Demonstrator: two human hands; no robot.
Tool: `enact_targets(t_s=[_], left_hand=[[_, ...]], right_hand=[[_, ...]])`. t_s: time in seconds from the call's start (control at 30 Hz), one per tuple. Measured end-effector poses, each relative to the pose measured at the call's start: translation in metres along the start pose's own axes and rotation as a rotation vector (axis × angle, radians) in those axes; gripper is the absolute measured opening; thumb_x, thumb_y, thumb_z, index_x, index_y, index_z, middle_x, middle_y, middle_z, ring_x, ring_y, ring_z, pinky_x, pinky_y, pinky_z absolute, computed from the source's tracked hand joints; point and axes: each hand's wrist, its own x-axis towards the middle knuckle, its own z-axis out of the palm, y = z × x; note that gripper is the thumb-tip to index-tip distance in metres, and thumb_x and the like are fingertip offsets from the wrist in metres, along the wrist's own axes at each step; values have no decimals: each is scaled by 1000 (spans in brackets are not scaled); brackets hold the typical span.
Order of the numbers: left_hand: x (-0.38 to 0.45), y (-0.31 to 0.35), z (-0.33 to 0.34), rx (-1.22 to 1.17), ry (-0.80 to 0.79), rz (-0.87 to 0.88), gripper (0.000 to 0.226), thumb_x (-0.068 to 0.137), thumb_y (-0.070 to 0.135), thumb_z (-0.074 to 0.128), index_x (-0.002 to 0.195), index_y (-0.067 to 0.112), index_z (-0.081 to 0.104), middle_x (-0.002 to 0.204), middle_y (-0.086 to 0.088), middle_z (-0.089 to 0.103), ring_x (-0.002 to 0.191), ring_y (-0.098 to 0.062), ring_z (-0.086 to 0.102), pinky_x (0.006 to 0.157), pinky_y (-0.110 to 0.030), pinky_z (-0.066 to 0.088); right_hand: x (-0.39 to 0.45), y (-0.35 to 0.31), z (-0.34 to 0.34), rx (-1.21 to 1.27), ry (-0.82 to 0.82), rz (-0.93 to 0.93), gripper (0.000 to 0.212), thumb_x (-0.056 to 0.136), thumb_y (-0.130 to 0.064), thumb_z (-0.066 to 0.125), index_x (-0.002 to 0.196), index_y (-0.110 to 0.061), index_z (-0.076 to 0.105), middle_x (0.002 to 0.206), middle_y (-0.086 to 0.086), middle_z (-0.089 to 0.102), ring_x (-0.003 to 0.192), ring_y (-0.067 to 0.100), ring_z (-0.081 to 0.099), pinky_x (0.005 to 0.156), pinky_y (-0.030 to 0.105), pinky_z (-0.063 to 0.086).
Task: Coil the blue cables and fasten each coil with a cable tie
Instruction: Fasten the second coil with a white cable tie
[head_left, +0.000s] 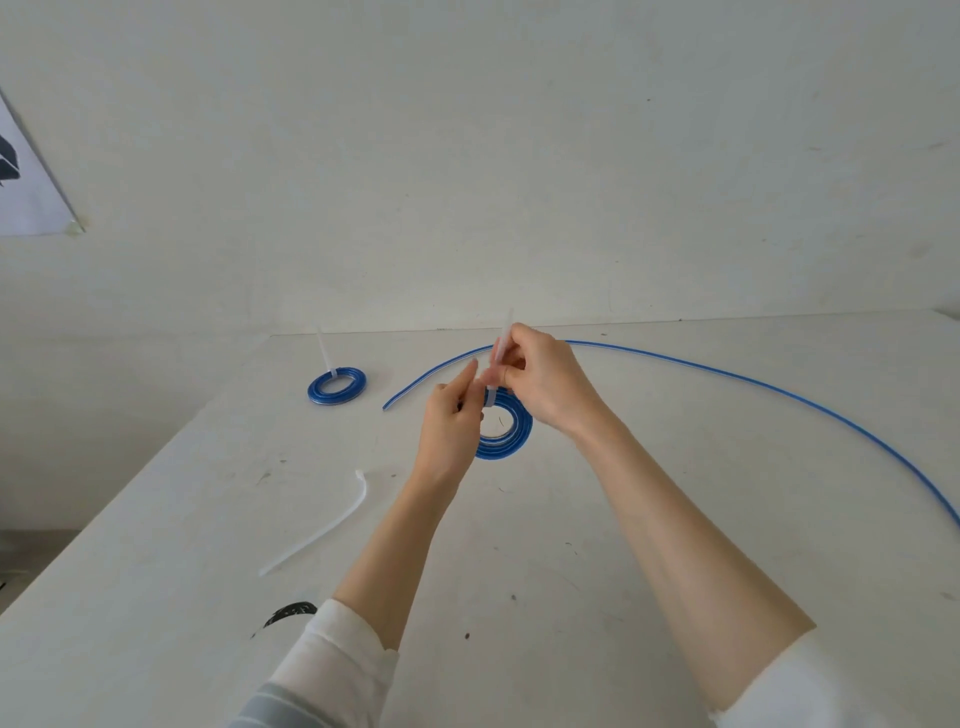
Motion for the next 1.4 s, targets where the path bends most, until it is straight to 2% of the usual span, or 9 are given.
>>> enact_targets(t_s=[0.1, 0.23, 0.33, 0.6, 0.77, 0.93, 1.07, 1.3, 1.4], left_hand=[[-4, 1, 4, -142, 103, -23, 42, 96, 18, 45, 134, 30, 37, 72, -2, 51, 61, -3, 50, 63, -7, 40], [-6, 8, 7, -264, 162, -69, 1, 89, 20, 58, 89, 21, 58, 74, 5, 63, 58, 1, 55, 65, -17, 43], [-6, 7, 3, -325, 136, -90, 16, 87, 24, 61, 71, 20, 59, 68, 6, 65, 54, -4, 54, 56, -13, 44], [-12, 2, 4, -333, 109, -36, 13, 90, 18, 56, 90, 10, 67, 56, 14, 60, 54, -4, 49, 53, -11, 40], [-12, 6, 2, -180, 84, 85, 15, 90, 12, 56, 80, 19, 65, 62, 19, 64, 54, -1, 51, 55, -9, 41], [-12, 9, 1, -37, 21, 199, 25, 89, 6, 54, 75, 27, 56, 82, 1, 68, 62, -4, 54, 63, -14, 44], [-11, 9, 2, -3, 12, 247, 31, 90, 3, 51, 75, 30, 50, 90, -15, 65, 70, -14, 57, 69, -27, 47], [-13, 3, 9, -94, 29, 119, 7, 92, 16, 51, 92, 23, 53, 78, 12, 65, 64, -4, 58, 64, -15, 45], [-11, 0, 3, -55, -70, 1, 16, 96, 26, 45, 96, 15, 57, 80, 8, 65, 73, -6, 62, 72, -23, 49]], right_hand=[[-2, 0, 9, -41, 128, -27, 19, 85, -3, 56, 77, -13, 42, 68, -3, 59, 67, 15, 59, 58, 27, 42], [-3, 2, 18, -43, 277, -42, 19, 85, -3, 51, 82, -14, 36, 68, -13, 51, 62, 13, 56, 56, 30, 41], [-5, 2, 16, 26, 325, -20, 17, 88, -4, 48, 82, -14, 36, 72, -6, 56, 68, 22, 60, 60, 34, 47], [0, 9, 4, 130, 257, 28, 12, 84, -7, 62, 83, -10, 51, 70, -9, 62, 64, 5, 60, 55, 9, 42], [-2, 13, 7, -47, 261, -9, 11, 90, -14, 53, 87, -12, 43, 67, -12, 56, 70, 26, 59, 64, 39, 48], [2, 12, 4, -45, 254, 41, 10, 88, -12, 54, 85, -15, 46, 64, -19, 54, 66, 2, 57, 66, 34, 49], [4, 10, 4, -34, 204, 110, 6, 89, -11, 51, 87, -15, 47, 71, -17, 55, 73, 14, 63, 70, 40, 55], [4, 11, 7, 84, 210, 133, 8, 89, -12, 54, 86, -12, 46, 78, -3, 56, 74, 23, 63, 62, 28, 55], [5, 17, 2, 48, 299, 109, 11, 90, -11, 54, 84, -12, 44, 73, -7, 54, 61, 4, 56, 50, 5, 40]])
